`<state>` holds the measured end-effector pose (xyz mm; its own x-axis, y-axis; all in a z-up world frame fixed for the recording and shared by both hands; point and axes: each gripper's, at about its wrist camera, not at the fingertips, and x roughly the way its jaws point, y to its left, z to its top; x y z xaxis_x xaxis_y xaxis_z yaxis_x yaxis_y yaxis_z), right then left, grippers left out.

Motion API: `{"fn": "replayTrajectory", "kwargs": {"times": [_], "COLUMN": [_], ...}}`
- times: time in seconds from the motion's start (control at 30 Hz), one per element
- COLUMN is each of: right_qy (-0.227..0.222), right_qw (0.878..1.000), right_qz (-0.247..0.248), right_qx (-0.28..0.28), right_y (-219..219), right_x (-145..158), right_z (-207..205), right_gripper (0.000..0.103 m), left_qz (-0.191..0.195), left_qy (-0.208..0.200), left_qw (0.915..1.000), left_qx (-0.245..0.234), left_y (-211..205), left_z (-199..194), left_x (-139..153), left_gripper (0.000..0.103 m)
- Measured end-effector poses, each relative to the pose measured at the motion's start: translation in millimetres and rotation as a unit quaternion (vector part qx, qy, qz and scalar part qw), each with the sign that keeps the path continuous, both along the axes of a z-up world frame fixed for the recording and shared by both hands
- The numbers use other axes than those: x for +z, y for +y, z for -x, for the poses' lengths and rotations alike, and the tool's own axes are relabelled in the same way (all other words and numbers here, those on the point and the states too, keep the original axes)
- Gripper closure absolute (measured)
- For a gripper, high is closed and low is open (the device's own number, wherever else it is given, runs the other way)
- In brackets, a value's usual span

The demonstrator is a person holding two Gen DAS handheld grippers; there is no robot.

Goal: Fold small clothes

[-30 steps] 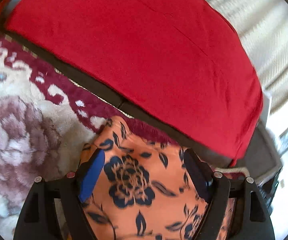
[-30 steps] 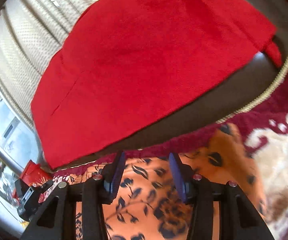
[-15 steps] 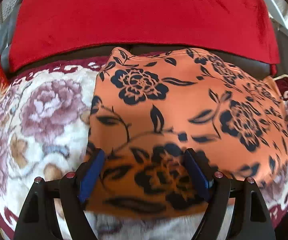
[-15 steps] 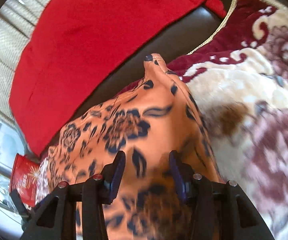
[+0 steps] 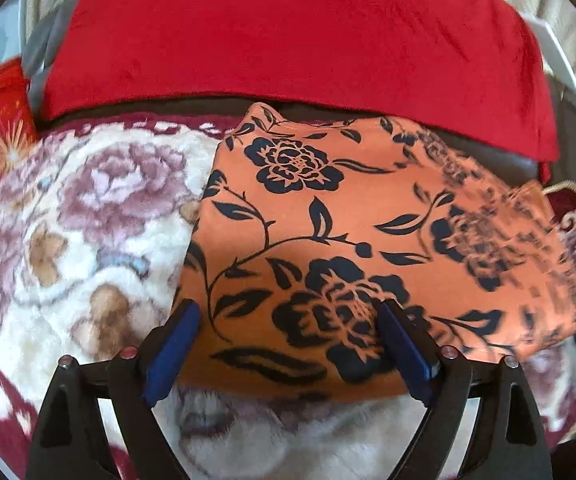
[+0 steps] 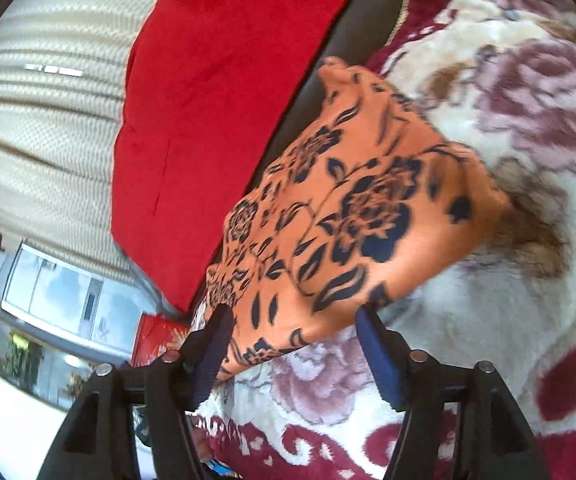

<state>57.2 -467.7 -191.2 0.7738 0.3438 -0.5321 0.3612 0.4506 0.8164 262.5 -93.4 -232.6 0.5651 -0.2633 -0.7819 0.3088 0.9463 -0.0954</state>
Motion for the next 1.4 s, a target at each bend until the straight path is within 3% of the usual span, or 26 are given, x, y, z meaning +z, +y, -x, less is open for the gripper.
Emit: {"fn": "replayTrajectory", "kwargs": {"times": [0.1,0.2,0.37,0.53,0.67,0.83,1.0,1.1,1.17,1.27,1.37,1.4], "right_qy": [0.012,-0.014,-0.047,-0.059,-0.034,0.029,-0.007,-0.040,-0.032,0.013,0.011,0.009], "right_qw": [0.999,0.999,0.994,0.990,0.991,0.991,0.990,0.984,0.983,0.988,0.987,0.988], "right_qz": [-0.021,-0.023,0.063,0.110,0.120,0.124,0.135,0.170,0.174,0.143,0.149,0.145], "right_qx": [-0.028,-0.018,0.071,0.072,0.042,0.038,0.040,0.036,0.043,0.053,0.056,0.054], "right_y": [-11.1,-10.7,23.4,37.1,33.4,27.7,31.9,37.6,39.2,36.5,36.6,35.7], "right_x": [-9.3,-2.5,29.1,39.6,31.8,1.1,17.0,30.8,28.1,5.9,6.9,6.5], "right_z": [2.2,0.1,-17.3,-31.4,-50.1,-64.8,-57.9,-51.1,-53.9,-64.0,-63.4,-62.3], "right_gripper": [0.031,0.031,0.031,0.031,0.031,0.032,0.031,0.031,0.031,0.032,0.032,0.032], "left_qz": [-0.043,-0.028,-0.011,-0.007,-0.005,-0.007,-0.010,-0.015,-0.019,-0.037,-0.066,-0.060], "left_qy": [-0.014,-0.032,-0.063,-0.068,-0.079,-0.085,-0.094,-0.099,-0.096,-0.082,-0.026,-0.018], "left_qw": [0.9989,0.9991,0.9980,0.9975,0.9966,0.9960,0.9953,0.9948,0.9951,0.9958,0.9975,0.9980], "left_qx": [-0.012,-0.005,0.003,0.021,0.023,0.023,0.020,0.018,0.016,0.014,0.006,0.012], "left_y": [-13.5,-9.6,-5.3,-2.3,-2.2,-3.5,-6.0,-7.3,-8.5,-13.3,-22.9,-22.2], "left_z": [-0.8,7.5,13.8,8.6,10.7,11.7,14.6,15.7,14.8,11.2,0.9,0.0], "left_x": [-3.1,16.2,32.1,33.1,35.2,35.4,37.5,37.4,35.2,26.2,1.4,-3.6], "left_gripper": [0.005,0.005,0.005,0.005,0.005,0.005,0.005,0.005,0.005,0.005,0.005,0.005]}}
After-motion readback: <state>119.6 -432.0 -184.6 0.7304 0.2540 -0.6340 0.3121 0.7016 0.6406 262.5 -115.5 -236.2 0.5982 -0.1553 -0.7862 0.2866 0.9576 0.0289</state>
